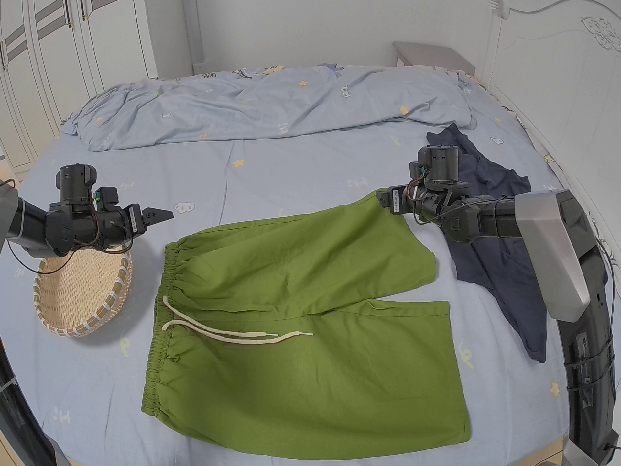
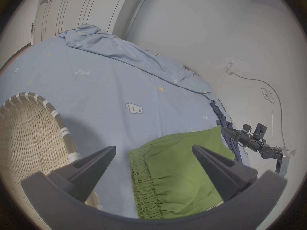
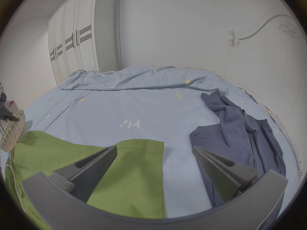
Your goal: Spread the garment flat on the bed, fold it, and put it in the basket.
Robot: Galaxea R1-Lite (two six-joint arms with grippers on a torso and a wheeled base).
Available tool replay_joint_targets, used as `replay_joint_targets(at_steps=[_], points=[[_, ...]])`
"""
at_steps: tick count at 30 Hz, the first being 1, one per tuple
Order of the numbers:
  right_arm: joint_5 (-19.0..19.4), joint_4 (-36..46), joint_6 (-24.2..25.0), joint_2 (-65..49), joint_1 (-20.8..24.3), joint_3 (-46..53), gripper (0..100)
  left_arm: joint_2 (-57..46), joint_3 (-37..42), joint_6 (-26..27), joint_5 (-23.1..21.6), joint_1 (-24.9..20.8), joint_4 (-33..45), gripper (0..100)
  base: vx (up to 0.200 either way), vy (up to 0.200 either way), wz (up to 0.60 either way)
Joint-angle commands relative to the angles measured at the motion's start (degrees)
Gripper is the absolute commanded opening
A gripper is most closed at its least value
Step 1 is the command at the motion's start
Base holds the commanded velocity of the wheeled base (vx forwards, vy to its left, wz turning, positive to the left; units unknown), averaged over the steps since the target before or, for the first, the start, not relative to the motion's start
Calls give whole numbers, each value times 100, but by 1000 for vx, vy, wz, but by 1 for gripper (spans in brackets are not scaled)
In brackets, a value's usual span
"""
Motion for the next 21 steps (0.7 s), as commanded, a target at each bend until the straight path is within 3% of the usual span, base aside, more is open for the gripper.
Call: replay_joint_targets(at_steps=[1,6,11,13,14,15,16,18,19,20,21], points=[[-2,21,40,-31,-18,1,100,-302,83,-63,1,-141,-1,100,0,0,0],[-2,21,75,-83,-54,1,100,-469,171,-98,1,-203,-1,100,0,0,0],[-10,267,805,-1103,-265,316,100,-1577,918,-740,-78,-388,-1,100,0,0,0],[42,425,1218,-1806,-352,1212,100,-1946,1402,-951,-87,-388,8,100,0,0,0],[42,425,1218,-1806,-352,1212,100,-1946,1402,-951,-87,-388,8,100,0,0,0],[244,592,1411,-2395,-432,2118,100,-2166,1850,-1021,-131,-379,8,100,0,0,0],[271,601,1420,-2430,-432,2179,100,-2175,1885,-1030,-140,-379,8,100,0,0,0],[921,662,1578,-3247,-537,3454,100,-2473,2737,-1047,-526,-326,8,100,0,0,0],[921,662,1578,-3247,-537,3454,100,-2473,2737,-1047,-526,-326,8,100,0,0,0],[1422,680,1649,-3713,-625,4157,100,-2623,3221,-1047,-931,-185,8,100,0,0,0],[1616,680,1675,-3915,-660,4473,100,-2684,3441,-1047,-1142,-80,8,100,0,0,0]])
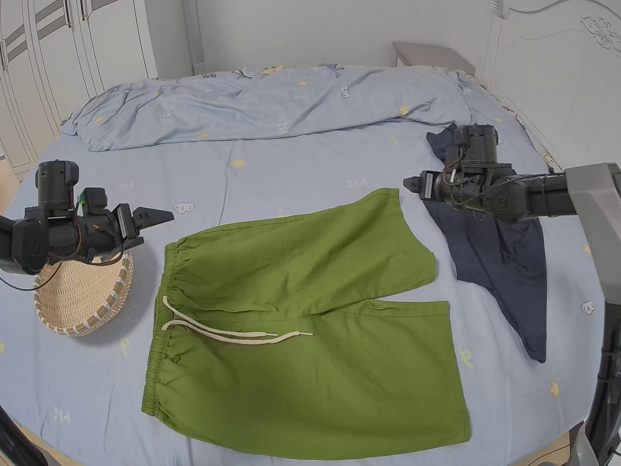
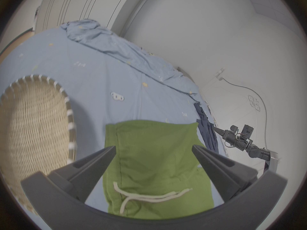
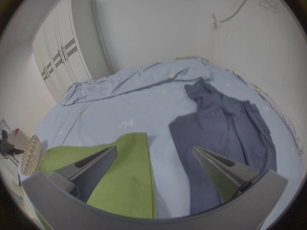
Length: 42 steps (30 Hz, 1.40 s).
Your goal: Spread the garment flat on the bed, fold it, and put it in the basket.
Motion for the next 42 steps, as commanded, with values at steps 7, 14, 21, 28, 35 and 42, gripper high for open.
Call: replay_joint_targets(at_steps=[7,14,21,28,35,42], points=[[2335,264,854,-3534,-397,4860,100,-1344,3347,49,-1414,651,12,100,0,0,0],[2458,229,933,-3895,-397,5660,100,-1511,4533,664,-1537,572,-6,100,0,0,0],[2458,229,925,-4000,-370,5792,100,-1177,4665,682,-1537,607,-15,100,0,0,0],[2458,238,916,-4000,-326,5897,100,-896,4691,1060,-1537,642,47,100,0,0,0],[2458,238,942,-4018,-318,5933,100,-175,4691,1438,-1440,651,12,100,0,0,0],[2458,229,942,-4027,-309,5994,100,-87,4665,1455,-1405,730,-24,100,0,0,0]])
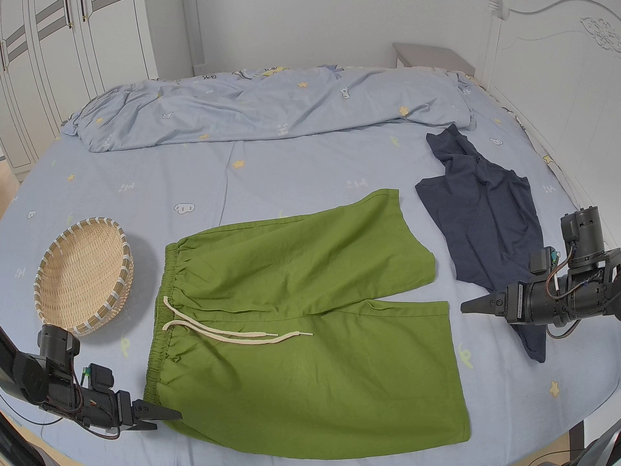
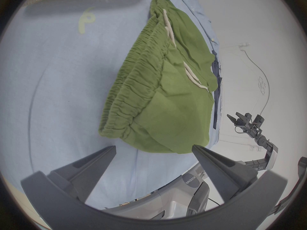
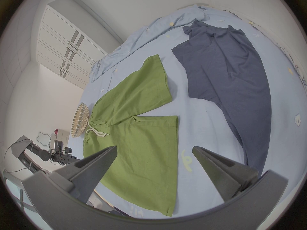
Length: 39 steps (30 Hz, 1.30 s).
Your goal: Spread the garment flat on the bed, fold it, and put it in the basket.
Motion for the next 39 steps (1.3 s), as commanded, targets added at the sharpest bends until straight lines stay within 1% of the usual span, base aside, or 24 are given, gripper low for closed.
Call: replay_joint_targets(at_steps=[1,2,4,8,14,22,23,32,39], points=[[1,-8,1,8,19,28,100,311,-65,19,88,232,-120,100,0,0,0],[1,-8,1,8,19,28,100,320,-65,28,88,241,-128,100,0,0,0],[1,-8,1,8,54,37,100,531,-91,54,141,416,-471,100,0,0,0],[1,-8,1,8,63,54,100,716,-74,45,106,381,-911,100,0,0,0],[1,1,10,26,63,54,100,821,-109,36,88,285,-1078,100,0,0,0],[1,1,19,35,63,63,100,830,-100,36,88,329,-1183,100,0,0,0],[1,1,19,35,63,63,100,821,-91,36,88,337,-1183,0,0,0,0],[-7,1,19,26,63,72,100,241,234,80,150,390,-1192,0,0,0,0],[10,1,-43,17,63,371,100,-216,462,115,158,592,-1192,0,0,0,0]])
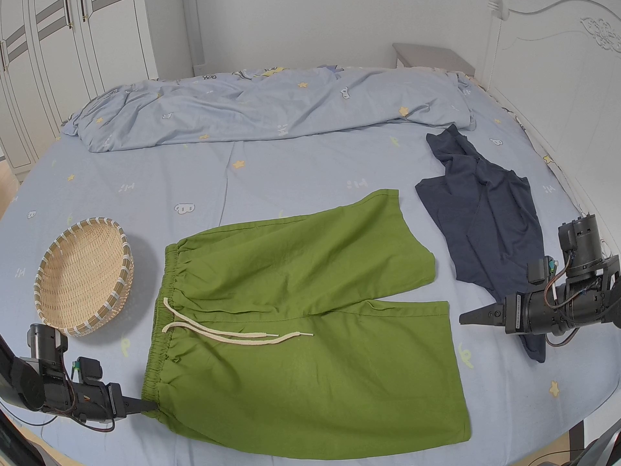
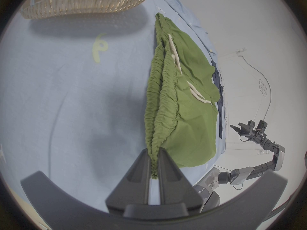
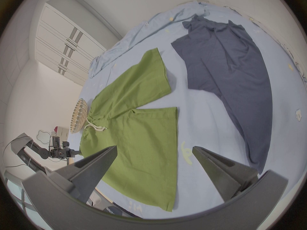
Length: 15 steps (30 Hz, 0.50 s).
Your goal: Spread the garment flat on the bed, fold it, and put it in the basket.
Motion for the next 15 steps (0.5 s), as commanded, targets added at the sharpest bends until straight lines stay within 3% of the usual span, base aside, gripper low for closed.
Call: replay_joint_targets(at_steps=[1,7,10,15], points=[[30,11,-21,13,2,266,100,-358,126,29,0,184,2,0,0,0,0],[153,29,-82,347,125,811,100,-200,99,170,0,325,2,0,0,0,0],[628,29,-153,399,415,1285,100,-182,99,205,0,351,2,0,0,0,0],[821,29,-381,575,785,1716,100,-182,99,214,0,343,2,0,0,0,0]])
